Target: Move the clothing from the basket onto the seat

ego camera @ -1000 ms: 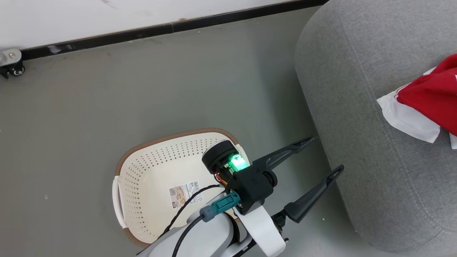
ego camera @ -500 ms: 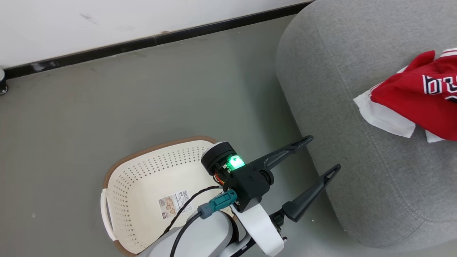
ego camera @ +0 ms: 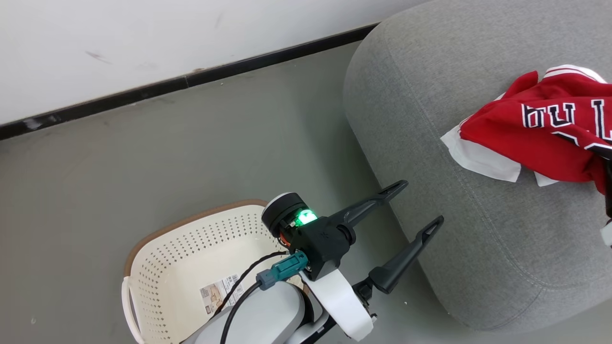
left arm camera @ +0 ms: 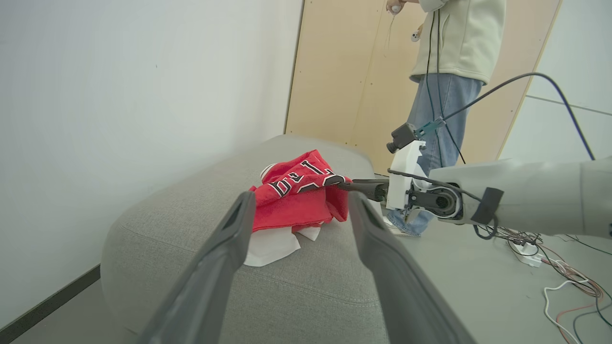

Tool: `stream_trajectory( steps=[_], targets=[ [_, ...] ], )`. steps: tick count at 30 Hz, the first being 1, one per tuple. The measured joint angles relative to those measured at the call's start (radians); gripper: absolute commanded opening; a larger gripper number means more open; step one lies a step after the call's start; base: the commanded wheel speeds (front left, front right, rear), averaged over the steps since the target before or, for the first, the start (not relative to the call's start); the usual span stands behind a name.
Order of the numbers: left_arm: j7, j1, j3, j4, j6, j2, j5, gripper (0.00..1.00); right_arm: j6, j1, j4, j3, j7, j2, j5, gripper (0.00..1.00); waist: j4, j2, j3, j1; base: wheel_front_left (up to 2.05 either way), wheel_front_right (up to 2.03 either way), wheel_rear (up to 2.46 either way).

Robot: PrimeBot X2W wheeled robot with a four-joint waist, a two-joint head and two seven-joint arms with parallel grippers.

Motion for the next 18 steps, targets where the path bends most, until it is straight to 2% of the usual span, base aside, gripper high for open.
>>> stream_trajectory(
  steps=[7, 14, 18],
  targets=[
    [0.0, 0.012, 0.02, 0.003, 0.0, 0.0, -0.008, 1.0, 0.0, 0.049, -0.132, 0.063, 0.07, -0.014, 0.044, 1.0, -0.024, 0.0, -0.032, 0.0, 0.0, 0.0, 0.0],
    [-0.006, 0.039, 0.053, 0.006, 0.001, 0.003, -0.01, 1.0, 0.0, 0.062, -0.268, 0.082, 0.092, -0.089, 0.065, 1.0, -0.04, 0.0, -0.066, 0.0, 0.0, 0.0, 0.0],
    [-0.006, 0.055, 0.077, 0.007, 0.011, 0.004, -0.015, 1.0, 0.0, 0.074, -0.339, 0.089, 0.092, -0.107, 0.065, 1.0, -0.042, 0.0, -0.085, 0.0, 0.0, 0.0, 0.0]
  ],
)
